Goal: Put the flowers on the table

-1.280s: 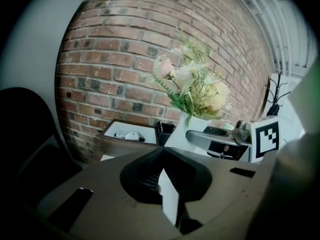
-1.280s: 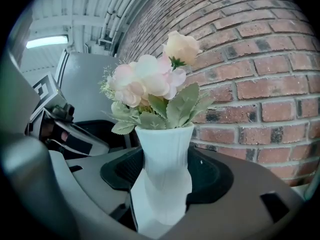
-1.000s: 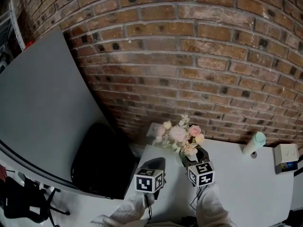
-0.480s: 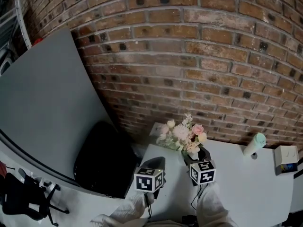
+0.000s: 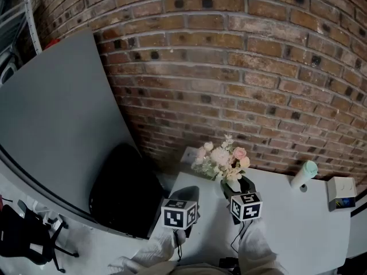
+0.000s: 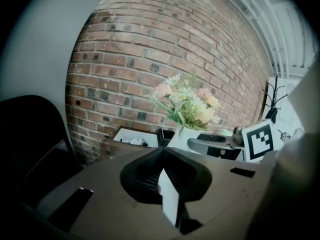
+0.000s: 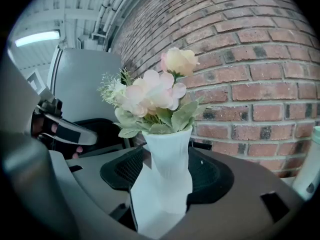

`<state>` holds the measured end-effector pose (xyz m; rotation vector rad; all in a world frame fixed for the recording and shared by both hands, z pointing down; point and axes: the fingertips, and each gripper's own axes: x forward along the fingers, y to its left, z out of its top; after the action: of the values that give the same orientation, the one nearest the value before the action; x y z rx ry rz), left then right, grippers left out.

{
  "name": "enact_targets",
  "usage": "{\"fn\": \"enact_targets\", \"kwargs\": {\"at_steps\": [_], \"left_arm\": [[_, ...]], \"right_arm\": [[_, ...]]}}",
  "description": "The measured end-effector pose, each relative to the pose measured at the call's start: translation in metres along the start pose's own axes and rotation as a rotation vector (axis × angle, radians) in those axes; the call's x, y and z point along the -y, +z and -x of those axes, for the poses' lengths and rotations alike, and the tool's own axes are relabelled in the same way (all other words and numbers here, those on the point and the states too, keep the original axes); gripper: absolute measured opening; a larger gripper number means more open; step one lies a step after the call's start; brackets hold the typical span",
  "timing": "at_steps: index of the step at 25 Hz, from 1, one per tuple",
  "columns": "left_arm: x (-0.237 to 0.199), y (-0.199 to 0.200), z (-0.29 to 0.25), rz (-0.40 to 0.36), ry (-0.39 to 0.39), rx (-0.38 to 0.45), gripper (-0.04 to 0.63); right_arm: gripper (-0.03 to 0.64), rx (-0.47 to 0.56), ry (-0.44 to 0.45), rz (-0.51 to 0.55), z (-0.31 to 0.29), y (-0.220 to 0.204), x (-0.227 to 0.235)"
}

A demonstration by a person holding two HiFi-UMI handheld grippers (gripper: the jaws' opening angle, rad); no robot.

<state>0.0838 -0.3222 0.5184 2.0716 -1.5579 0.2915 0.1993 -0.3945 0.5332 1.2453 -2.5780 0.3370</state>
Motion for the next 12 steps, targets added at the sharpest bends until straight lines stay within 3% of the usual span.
{"fn": "enact_targets", "kwargs": {"at_steps": [3, 12], "left_arm": [[0.002, 0.007, 0.008, 0.035, -0.024, 0.027, 0.005], [0.001, 0.01, 0.032, 0.035, -0.059, 0.054, 0.005]], "right_arm": [[0.249, -0.004, -0.021, -0.007, 0.008, 0.003, -0.001], [0.247, -0.001, -0.053, -0.028, 0.036, 0.007, -0.021]]}}
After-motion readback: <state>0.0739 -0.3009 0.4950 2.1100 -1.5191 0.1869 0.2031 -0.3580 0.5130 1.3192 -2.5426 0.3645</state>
